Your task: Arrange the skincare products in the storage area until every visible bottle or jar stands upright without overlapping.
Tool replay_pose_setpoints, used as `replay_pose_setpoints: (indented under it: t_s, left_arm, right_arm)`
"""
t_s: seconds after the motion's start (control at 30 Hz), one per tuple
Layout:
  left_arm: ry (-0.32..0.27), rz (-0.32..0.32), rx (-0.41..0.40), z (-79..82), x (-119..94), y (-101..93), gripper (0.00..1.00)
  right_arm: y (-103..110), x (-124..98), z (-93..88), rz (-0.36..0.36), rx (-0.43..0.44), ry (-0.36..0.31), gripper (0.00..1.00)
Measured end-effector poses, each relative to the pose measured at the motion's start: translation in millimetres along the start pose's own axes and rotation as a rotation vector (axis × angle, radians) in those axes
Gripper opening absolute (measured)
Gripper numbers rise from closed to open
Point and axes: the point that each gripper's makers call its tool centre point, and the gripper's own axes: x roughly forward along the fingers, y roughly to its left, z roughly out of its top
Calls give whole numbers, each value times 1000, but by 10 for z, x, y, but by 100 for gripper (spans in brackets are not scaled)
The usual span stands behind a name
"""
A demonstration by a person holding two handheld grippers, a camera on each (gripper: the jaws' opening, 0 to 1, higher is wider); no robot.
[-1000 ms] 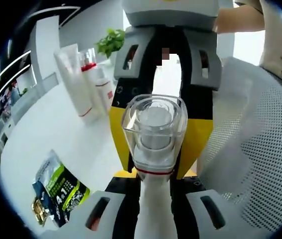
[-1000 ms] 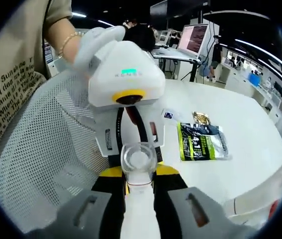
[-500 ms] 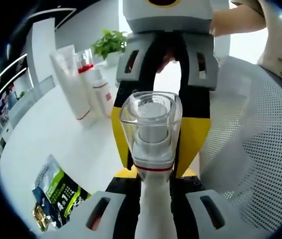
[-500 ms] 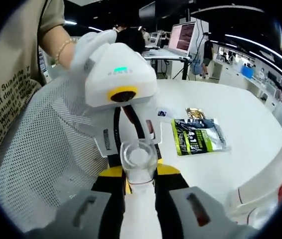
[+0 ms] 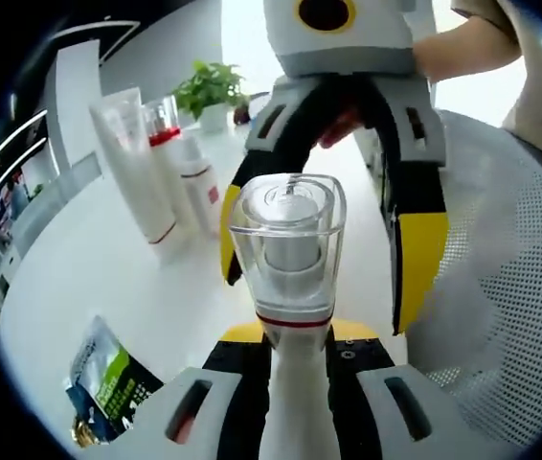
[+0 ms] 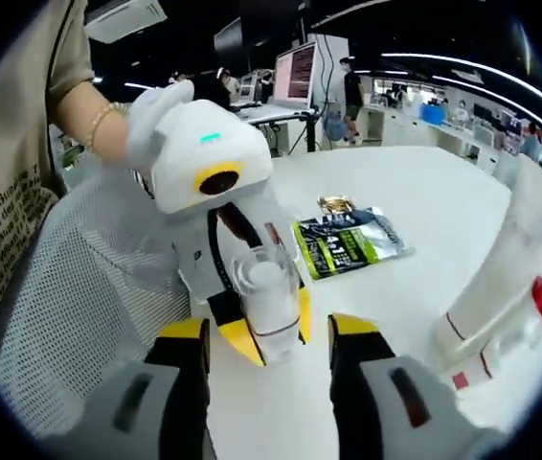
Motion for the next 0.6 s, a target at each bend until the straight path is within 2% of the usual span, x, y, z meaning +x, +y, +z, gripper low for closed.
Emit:
replay_pose_setpoints:
  t_s: [0.23,0.6]
  left_arm:
    - [-19,-4,-1,126,171,186,18]
    - [-41,-4,-5,320,432,476,18]
  right_arm:
    - [-167,-184,-113,-106,87,-19,71]
    - [-327,-467,-374,-215,167,-5,76]
